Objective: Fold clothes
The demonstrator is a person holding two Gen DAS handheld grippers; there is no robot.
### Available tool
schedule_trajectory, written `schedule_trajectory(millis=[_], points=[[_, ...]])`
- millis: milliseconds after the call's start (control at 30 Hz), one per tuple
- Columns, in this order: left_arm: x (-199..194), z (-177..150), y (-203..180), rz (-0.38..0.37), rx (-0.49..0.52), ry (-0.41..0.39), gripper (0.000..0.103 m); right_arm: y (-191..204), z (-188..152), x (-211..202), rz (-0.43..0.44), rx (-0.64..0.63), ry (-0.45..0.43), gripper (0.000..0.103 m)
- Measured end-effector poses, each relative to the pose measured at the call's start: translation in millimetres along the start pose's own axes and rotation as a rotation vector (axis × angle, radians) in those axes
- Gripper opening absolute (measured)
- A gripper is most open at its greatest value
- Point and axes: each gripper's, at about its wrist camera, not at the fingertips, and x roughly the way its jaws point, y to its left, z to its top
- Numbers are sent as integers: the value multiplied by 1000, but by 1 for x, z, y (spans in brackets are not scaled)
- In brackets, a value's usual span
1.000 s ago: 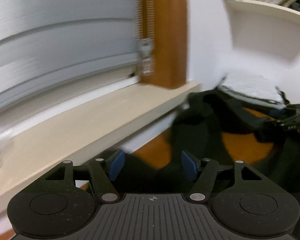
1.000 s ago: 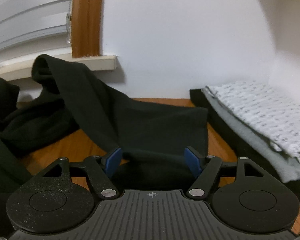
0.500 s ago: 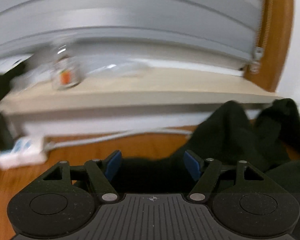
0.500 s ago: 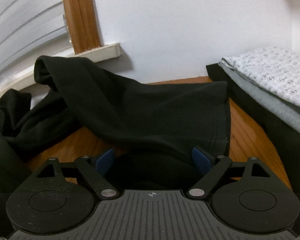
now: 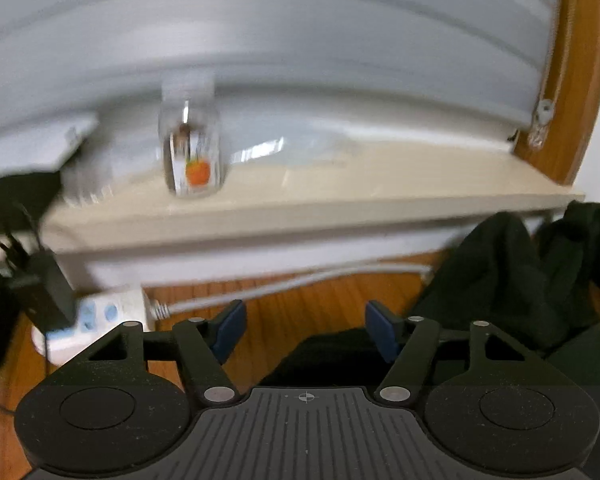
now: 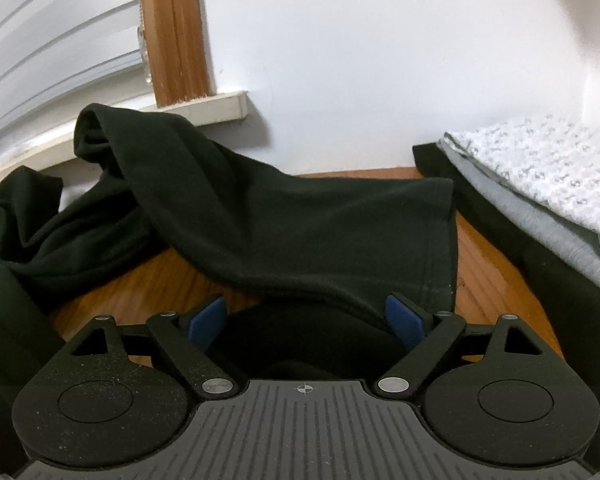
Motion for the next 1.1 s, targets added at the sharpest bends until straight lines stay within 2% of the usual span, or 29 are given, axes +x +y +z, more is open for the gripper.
schedule_trajectory(millis=[67,133,367,700,900,1033,1100], points=[[11,-3,12,-32,-23,61,69,1,0,-1,-10,-8,-5,86],[14,-12,20,-47,-47,78,70,2,0,0,-19,-13,-4,86],[-21,-41,22,-60,-54,-5,74,8,0,2,-49,-37,6,86],[-57,-89,35,-37,-93,-26,75,12,0,2,-72,-53,7,86],[-78,-96,20,-32,-89,-82,74,13,-1,2,-80,-56,6,86],[-89,-93,-8,-56,-13,-118,75,14,-2,2,-85,-59,6,86],[-89,-92,-21,-91,11,-125,75,15,-2,1,-92,-59,3,86]])
